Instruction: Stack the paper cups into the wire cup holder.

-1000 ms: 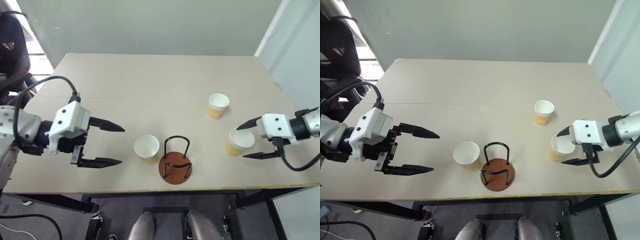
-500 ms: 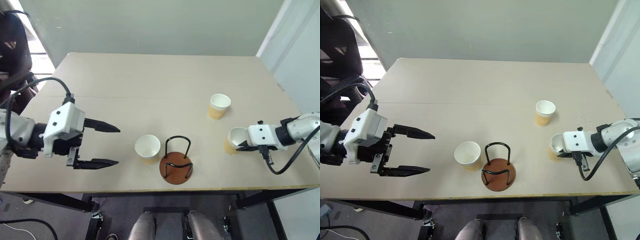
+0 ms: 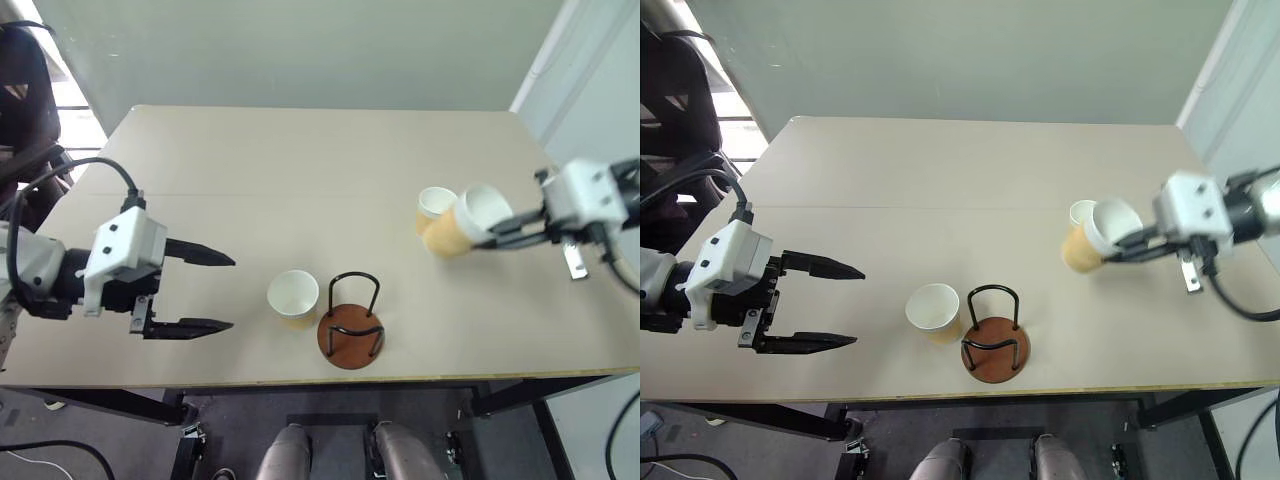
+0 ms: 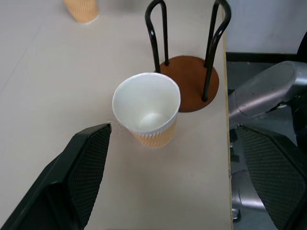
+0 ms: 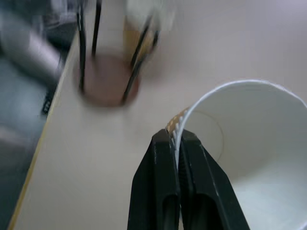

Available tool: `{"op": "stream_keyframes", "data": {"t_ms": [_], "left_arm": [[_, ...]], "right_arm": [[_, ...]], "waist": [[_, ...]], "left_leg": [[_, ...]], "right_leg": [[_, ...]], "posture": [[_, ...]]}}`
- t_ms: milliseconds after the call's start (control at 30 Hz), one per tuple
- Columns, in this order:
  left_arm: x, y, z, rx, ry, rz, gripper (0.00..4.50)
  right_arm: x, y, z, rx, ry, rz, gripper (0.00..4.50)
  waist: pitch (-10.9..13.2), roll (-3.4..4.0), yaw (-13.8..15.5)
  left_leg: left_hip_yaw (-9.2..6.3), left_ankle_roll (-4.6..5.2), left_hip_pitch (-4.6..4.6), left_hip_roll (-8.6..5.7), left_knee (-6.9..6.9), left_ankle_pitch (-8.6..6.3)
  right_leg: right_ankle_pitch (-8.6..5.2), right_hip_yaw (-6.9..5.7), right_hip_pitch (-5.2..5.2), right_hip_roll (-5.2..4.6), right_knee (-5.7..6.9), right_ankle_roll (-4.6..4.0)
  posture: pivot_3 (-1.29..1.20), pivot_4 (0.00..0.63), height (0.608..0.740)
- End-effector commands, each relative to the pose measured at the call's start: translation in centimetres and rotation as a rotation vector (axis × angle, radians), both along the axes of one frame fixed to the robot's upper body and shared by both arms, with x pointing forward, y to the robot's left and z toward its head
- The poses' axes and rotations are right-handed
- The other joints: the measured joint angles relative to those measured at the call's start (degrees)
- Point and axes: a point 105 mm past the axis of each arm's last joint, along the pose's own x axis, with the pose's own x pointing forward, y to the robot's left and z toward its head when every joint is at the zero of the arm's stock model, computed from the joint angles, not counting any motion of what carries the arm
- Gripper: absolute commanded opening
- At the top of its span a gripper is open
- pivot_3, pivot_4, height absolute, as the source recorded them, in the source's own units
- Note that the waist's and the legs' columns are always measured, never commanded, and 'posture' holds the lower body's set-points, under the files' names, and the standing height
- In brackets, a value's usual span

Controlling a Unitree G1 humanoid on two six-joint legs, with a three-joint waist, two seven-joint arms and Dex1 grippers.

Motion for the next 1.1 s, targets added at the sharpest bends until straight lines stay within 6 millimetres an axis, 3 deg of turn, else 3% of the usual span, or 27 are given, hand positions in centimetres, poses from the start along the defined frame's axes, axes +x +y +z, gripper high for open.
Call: {"op": "stream_keyframes", "data": {"t_ms": [33,167,333,667,1100], "left_arm": [[0.2,-0.1,0.5,0.019,-0.040,-0.007,4.50],[0.4,-0.2,0.6,0.019,-0.043,-0.016,4.50],[0.4,-0.1,0.6,0.025,-0.043,-0.016,4.50],[-0.2,0.2,0.6,0.030,-0.041,0.004,4.50],[-0.3,0.4,0.6,0.027,-0.046,0.021,4.50]], "right_arm": [[-2.2,2.5,1.7,0.116,0.045,0.130,0.03],[-3.4,4.9,0.1,0.109,0.128,0.192,0.03],[-2.7,7.2,-3.1,0.063,0.193,0.141,0.03],[-3.1,7.9,-5.9,0.016,0.250,0.147,0.03],[-2.6,8.0,-7.9,-0.008,0.278,0.124,0.03]], "waist": [[0.0,-0.04,0.0],[0.0,-0.03,0.1],[0.0,-0.04,0.0],[0.0,-0.04,0.0],[0.0,-0.04,0.0]], "left_leg": [[-0.02,-0.01,0.00,0.01,-0.01,0.00],[-0.03,-0.05,0.00,-0.01,0.00,0.03],[-0.03,-0.06,0.01,0.00,0.02,0.04],[-0.03,-0.05,-0.04,0.02,0.00,0.02],[-0.03,-0.05,-0.03,0.03,0.02,0.02]], "right_leg": [[-0.03,-0.02,0.01,0.02,0.00,-0.05],[-0.05,-0.04,0.01,0.00,0.01,-0.08],[-0.04,-0.03,0.00,-0.01,0.06,-0.08],[-0.04,-0.04,-0.06,0.00,0.09,-0.07],[-0.03,-0.04,-0.06,0.00,0.11,-0.09]], "posture": [[0.00,0.150,0.740],[0.00,0.150,0.740],[0.00,0.150,0.740],[0.00,0.150,0.740],[0.00,0.150,0.740]]}}
